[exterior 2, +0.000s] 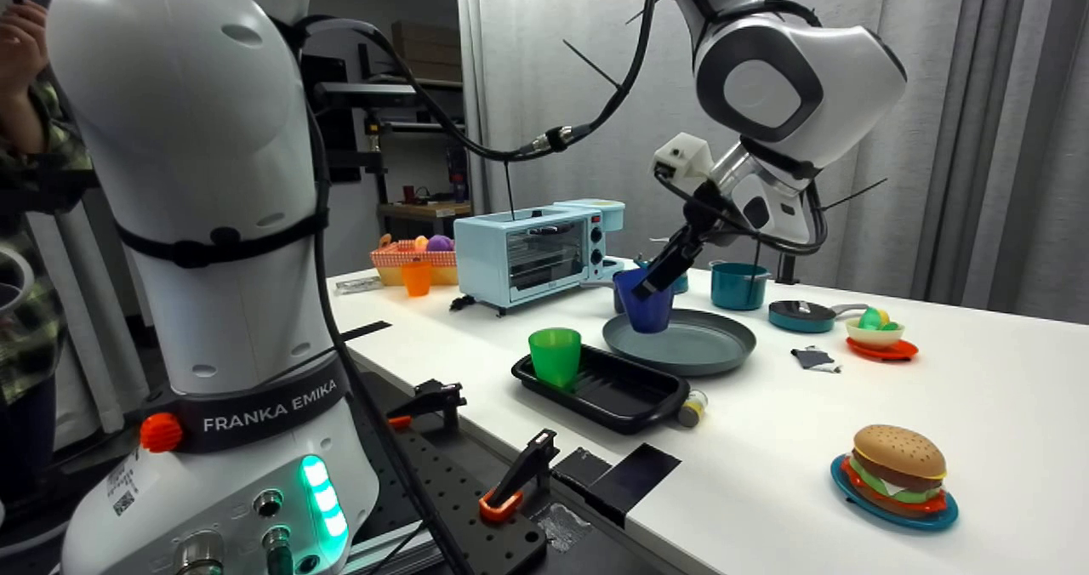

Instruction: Pour the contents of the blue cup onto the plate

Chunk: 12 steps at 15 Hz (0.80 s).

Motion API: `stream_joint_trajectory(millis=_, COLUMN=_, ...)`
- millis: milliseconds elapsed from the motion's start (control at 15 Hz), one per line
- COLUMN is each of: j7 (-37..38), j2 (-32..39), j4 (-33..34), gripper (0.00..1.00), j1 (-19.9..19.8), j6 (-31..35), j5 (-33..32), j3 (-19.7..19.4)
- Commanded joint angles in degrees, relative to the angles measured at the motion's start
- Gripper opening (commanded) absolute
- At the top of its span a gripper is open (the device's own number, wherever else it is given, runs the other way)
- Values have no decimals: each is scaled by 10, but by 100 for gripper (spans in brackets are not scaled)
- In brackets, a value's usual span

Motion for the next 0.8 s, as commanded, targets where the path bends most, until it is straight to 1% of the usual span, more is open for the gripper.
stream_joint_trajectory(millis=0, j7=44, j2=-6, j4=31, gripper=52, j1=10, j6=-21, j5=-22, j3=2)
stream_joint_trajectory(millis=733, j7=112, j2=26, j4=116, gripper=52, j1=18, j6=-31, j5=-54, j3=11)
